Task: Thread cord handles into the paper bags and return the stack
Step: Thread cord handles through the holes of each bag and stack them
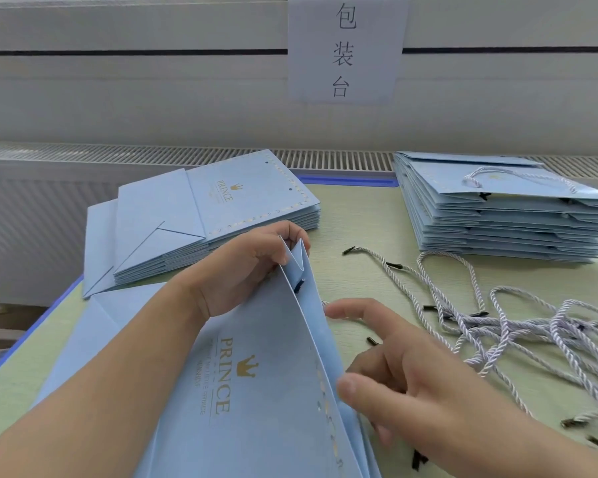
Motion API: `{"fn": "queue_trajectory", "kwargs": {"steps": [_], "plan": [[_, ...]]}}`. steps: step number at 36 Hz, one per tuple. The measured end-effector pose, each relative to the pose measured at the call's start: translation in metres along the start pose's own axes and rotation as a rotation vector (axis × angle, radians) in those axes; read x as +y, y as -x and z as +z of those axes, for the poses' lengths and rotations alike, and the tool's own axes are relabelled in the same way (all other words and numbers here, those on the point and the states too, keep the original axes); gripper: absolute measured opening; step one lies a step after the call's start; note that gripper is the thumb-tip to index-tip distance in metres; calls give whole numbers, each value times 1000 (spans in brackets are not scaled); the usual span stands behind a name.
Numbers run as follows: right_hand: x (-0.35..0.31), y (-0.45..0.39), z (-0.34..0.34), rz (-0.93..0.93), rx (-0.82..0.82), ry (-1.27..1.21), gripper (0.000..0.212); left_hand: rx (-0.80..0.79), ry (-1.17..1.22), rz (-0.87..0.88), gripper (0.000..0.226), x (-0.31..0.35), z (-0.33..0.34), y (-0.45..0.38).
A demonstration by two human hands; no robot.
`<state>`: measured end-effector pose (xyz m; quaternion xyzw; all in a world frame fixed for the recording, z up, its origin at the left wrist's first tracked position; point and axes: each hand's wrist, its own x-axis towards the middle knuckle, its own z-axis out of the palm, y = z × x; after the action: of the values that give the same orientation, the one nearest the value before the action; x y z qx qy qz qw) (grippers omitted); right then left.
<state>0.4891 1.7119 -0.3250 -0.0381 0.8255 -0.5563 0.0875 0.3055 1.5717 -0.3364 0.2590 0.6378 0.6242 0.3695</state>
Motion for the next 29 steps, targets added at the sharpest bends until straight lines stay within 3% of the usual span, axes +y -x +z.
{"fn": "queue_trajectory", "kwargs": {"steps": [4,9,13,24,29], "plan": [[-1,1,7,-80,107,245,48,17,-40,-18,33,1,3,0],[-6,0,0,-100,60,369,19,5,-47,-34,40,1,2,-1],[-6,-3,-2,-134,-24,361,28,-2,-38,-48,37,1,3,-1],[8,-7,3,-53,-25,316,11,11,-26,-49,28,1,4,0],[16,-7,11,-156,141,378,7,10,-7,-42,30,1,3,0]]}}
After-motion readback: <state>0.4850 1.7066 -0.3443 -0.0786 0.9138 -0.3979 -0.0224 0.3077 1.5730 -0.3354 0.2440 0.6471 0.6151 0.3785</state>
